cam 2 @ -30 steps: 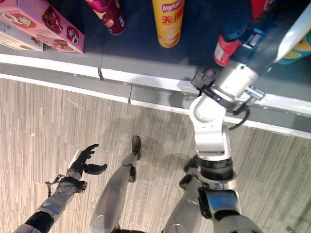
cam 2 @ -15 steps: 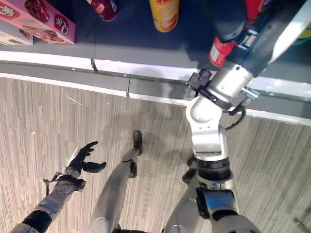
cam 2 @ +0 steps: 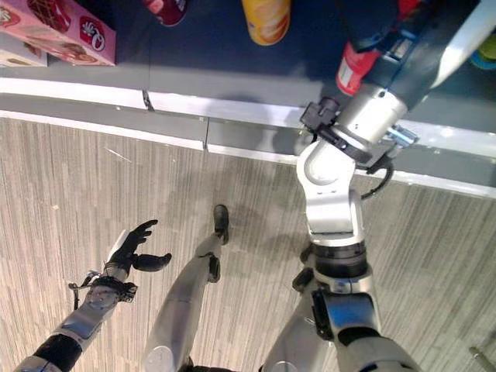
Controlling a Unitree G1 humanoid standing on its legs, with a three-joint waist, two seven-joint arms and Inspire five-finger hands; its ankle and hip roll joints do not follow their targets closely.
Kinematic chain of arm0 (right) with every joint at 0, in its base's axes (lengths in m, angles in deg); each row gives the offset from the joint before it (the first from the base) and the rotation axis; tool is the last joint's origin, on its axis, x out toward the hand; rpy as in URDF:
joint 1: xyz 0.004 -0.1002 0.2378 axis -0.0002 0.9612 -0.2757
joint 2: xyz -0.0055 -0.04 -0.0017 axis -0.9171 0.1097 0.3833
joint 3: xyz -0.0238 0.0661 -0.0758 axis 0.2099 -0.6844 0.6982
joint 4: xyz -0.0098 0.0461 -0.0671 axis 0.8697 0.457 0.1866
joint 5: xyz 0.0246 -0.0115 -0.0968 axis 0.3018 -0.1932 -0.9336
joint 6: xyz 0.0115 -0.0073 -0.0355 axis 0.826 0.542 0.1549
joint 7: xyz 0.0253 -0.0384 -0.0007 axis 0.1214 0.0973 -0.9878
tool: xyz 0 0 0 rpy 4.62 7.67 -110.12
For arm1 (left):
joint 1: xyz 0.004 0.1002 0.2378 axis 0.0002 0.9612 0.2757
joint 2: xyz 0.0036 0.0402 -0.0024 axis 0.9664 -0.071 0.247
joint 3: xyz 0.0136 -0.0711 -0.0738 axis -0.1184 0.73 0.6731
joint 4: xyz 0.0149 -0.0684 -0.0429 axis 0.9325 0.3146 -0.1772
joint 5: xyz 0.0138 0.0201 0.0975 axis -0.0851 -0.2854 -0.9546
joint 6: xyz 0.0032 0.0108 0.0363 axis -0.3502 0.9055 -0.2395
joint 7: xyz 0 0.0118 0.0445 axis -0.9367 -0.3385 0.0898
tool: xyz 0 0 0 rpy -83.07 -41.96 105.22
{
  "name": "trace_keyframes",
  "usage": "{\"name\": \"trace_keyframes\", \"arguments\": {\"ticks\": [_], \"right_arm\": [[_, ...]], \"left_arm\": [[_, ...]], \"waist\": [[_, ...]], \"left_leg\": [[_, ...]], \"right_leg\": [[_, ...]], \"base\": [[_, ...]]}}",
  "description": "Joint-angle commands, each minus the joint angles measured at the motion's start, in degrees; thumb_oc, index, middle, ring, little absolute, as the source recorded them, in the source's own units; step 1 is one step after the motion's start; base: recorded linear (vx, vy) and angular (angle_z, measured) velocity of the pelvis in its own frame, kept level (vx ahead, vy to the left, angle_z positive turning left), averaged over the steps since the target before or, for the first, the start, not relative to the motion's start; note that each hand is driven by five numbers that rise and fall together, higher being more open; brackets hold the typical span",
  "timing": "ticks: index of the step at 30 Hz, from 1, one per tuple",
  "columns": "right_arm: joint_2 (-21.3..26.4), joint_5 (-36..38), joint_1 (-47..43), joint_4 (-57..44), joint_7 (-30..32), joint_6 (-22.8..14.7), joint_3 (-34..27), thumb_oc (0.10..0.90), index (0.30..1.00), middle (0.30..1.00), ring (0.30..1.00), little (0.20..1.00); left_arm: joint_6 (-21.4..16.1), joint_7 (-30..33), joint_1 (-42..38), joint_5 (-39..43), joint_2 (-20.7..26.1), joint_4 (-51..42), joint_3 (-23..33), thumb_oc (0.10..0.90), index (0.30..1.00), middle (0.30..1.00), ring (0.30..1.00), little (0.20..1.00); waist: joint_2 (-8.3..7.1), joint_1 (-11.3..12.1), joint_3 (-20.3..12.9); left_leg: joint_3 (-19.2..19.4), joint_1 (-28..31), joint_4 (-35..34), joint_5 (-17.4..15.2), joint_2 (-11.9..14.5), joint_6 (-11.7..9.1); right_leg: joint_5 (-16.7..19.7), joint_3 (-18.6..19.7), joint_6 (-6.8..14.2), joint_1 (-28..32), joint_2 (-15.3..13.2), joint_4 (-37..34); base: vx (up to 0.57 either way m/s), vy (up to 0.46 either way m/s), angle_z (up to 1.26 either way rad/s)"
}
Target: Put the goods on the table back onto the shelves and tidy them up.
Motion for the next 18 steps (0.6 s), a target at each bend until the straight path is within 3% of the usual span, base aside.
{"name": "trace_keyframes", "arguments": {"ticks": [1,12,18], "right_arm": [[6.76,-3.72,-7.26,-8.18,2.78,-4.34,-1.28,0.400,0.300,0.300,0.300,0.300],[6.97,-5.76,-8.53,-8.34,2.99,-3.43,-1.96,0.400,0.300,0.300,0.300,0.300],[6.80,-5.99,-8.68,-8.43,3.38,-3.29,-2.01,0.400,0.300,0.300,0.300,0.300]], "left_arm": [[-1.96,1.68,4.75,1.53,4.97,-2.35,-0.05,0.800,0.900,0.900,0.900,0.900],[-2.12,1.27,4.80,1.28,4.77,-2.87,-0.44,0.800,0.900,0.900,0.900,0.900],[-2.12,1.28,5.15,1.28,5.05,-3.40,-0.40,0.800,0.900,0.900,0.900,0.900]], "waist": [[4.70,0.26,-0.78],[7.00,0.88,-1.22],[7.24,0.96,-1.11]], "left_leg": [[-1.46,5.09,-1.12,-9.29,1.94,-2.27],[-1.48,4.06,-2.04,-8.74,0.27,-2.23],[-1.32,3.76,-2.34,-8.58,0.02,-2.20]], "right_leg": [[-3.10,2.79,5.70,0.66,-4.31,5.20],[-3.10,3.66,5.87,-1.12,-5.48,6.30],[-2.75,3.85,5.98,-1.58,-5.67,5.96]], "base": [[0.05,-0.006,0.06],[0.04,0.010,0.07],[0.00,0.000,0.00]]}}
